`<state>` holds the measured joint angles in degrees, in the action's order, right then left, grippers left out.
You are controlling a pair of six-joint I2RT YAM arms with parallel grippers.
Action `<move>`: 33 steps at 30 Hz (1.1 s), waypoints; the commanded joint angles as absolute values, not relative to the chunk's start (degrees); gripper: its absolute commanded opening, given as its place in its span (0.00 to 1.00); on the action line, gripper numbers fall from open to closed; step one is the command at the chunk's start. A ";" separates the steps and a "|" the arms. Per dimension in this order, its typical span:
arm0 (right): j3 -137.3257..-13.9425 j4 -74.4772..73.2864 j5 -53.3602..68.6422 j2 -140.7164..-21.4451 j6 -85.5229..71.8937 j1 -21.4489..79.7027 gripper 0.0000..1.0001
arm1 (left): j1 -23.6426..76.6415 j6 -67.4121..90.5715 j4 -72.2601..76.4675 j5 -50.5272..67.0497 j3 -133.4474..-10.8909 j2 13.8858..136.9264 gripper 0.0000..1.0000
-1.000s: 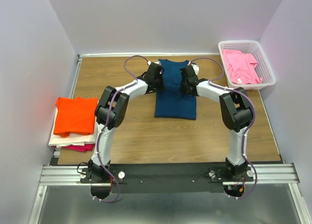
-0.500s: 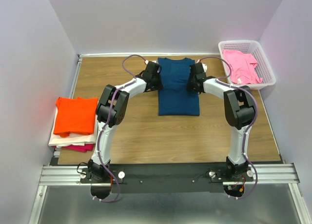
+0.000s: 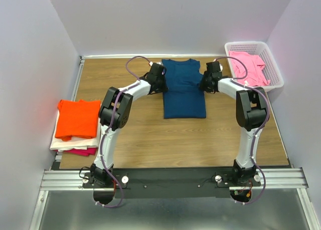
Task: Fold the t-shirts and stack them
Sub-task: Fold the tshirt
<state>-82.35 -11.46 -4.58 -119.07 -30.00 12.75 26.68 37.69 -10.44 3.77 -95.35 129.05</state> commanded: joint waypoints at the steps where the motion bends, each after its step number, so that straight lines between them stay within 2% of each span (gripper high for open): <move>1: -83.76 -11.34 -1.76 -121.20 -30.50 11.78 0.38 | 26.10 36.04 -13.54 4.04 -95.98 130.96 0.00; 15: -81.22 -11.78 -3.51 -111.98 -28.65 11.69 0.40 | 24.43 34.01 -5.10 9.84 -93.78 118.57 0.00; 17: -78.93 -11.95 -3.78 -108.92 -28.74 11.69 0.41 | 24.43 34.63 -4.84 10.10 -93.34 116.55 0.04; 22: -71.30 -12.74 -4.56 -103.72 -29.27 14.31 0.41 | 27.23 37.26 -1.33 11.17 -85.80 111.90 0.10; 33: -58.63 -12.66 -13.00 -98.44 -32.25 25.74 0.42 | 37.25 42.97 7.64 8.53 -67.43 108.89 0.10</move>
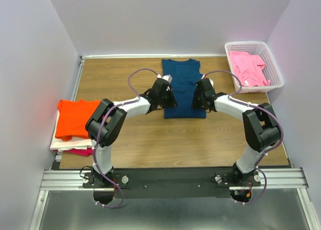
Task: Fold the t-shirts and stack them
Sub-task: Fold the tshirt
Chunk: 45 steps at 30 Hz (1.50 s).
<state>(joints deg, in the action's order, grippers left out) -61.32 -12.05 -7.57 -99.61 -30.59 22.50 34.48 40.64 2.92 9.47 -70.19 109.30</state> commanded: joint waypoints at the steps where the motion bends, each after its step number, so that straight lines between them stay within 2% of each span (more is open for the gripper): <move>1: -58.10 -12.66 -13.27 -98.52 -32.43 26.19 0.42 | 37.61 43.50 7.91 8.09 -66.72 109.07 0.10; 6: -55.29 -12.66 -15.12 -99.14 -33.40 26.98 0.42 | 38.85 45.44 9.93 6.60 -61.89 109.60 0.09; 15: -50.89 -12.57 -15.47 -99.32 -33.57 27.33 0.42 | 39.11 47.46 8.88 4.57 -57.93 110.74 0.00; 23: -46.59 -12.57 -12.66 -93.88 -34.54 28.04 0.42 | 40.17 48.16 9.23 3.60 -52.57 107.93 0.00; 38: -34.81 -13.44 -8.08 -79.90 -39.81 32.25 0.42 | 44.12 52.82 11.60 3.25 -35.16 92.65 0.00; 45: -32.08 -18.01 -9.05 -72.52 -43.06 34.19 0.42 | 44.82 52.65 9.59 1.41 -29.89 79.56 0.00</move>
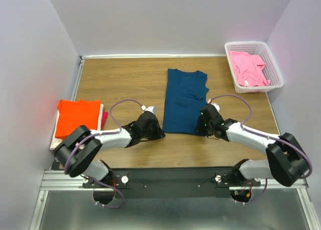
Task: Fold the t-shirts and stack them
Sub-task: Fold the tshirt
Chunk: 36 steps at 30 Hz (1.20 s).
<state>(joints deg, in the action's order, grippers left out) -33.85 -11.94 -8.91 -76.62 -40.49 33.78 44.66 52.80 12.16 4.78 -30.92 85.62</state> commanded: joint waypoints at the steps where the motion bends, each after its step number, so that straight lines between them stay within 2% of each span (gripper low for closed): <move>1: -31.47 -19.50 -9.40 -71.12 -43.41 34.19 0.43 | 44.82 52.30 8.88 0.97 -29.53 77.89 0.00; 4: -31.73 -23.45 -11.16 -65.40 -45.17 34.19 0.43 | 44.83 51.07 6.42 0.70 -30.05 70.33 0.00; 6: -32.69 -25.65 -11.95 -61.11 -46.22 34.19 0.46 | 44.82 50.28 5.80 -2.26 -30.41 62.81 0.04; 7: -33.04 -26.10 -12.21 -60.04 -46.58 34.19 0.47 | 44.91 49.75 6.06 -3.07 -30.50 60.41 0.12; 8: -33.48 -26.45 -12.91 -58.99 -46.93 34.10 0.48 | 44.83 48.53 6.67 -3.51 -30.59 58.55 0.41; 9: -33.83 -26.63 -13.27 -58.19 -47.54 34.10 0.48 | 44.74 46.60 7.64 -3.60 -30.59 56.19 0.52; 10: -34.10 -26.80 -13.62 -57.57 -47.64 34.10 0.49 | 44.56 45.63 7.21 -3.60 -31.46 55.99 0.52; 14: -34.72 -26.89 -14.85 -60.63 -48.34 34.10 0.50 | 44.47 43.94 5.37 -3.07 -33.48 58.53 0.39; 15: -34.80 -26.98 -14.16 -61.60 -49.04 34.10 0.50 | 44.47 43.86 4.58 -3.34 -33.66 59.84 0.40; 17: -34.81 -26.89 -13.28 -63.01 -49.74 34.10 0.50 | 44.47 41.15 5.53 -3.26 -33.58 60.73 0.47; 22: -34.19 -26.98 -14.68 -64.60 -52.03 34.01 0.51 | 43.86 39.03 5.37 -3.78 -33.05 63.45 0.55; 23: -33.75 -26.90 -15.03 -64.51 -52.81 33.93 0.52 | 43.25 38.68 5.36 -3.43 -33.13 64.76 0.59; 36: -30.85 -26.46 -15.56 -64.60 -54.93 32.35 0.59 | 40.78 40.34 14.06 5.71 -33.75 82.35 0.52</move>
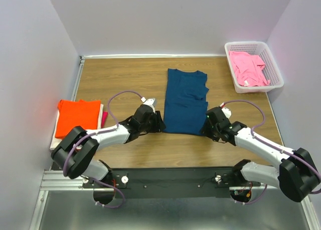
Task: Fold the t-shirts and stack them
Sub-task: Fold the tshirt
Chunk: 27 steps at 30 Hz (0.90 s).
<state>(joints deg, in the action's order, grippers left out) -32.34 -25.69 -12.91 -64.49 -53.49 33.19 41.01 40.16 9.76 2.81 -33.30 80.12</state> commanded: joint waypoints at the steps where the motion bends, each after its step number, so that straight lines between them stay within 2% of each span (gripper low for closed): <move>1: -30.59 -26.11 -15.64 -65.30 -54.84 31.82 0.59 | 40.69 40.52 14.15 6.15 -34.10 83.14 0.52; 12: -28.57 -17.76 -5.65 -71.10 -49.22 24.87 0.56 | 40.61 41.31 15.21 6.51 -34.19 88.15 0.48; 15: -28.30 -16.70 -4.14 -72.25 -49.57 24.52 0.52 | 40.69 41.40 15.12 6.33 -33.58 88.07 0.48; 19: -26.38 -16.70 -3.52 -70.58 -50.27 24.52 0.47 | 40.69 41.66 15.12 6.07 -32.52 87.45 0.47; 27: -21.89 -17.49 -1.94 -64.96 -51.24 24.17 0.47 | 40.69 41.75 15.21 6.24 -30.94 87.01 0.47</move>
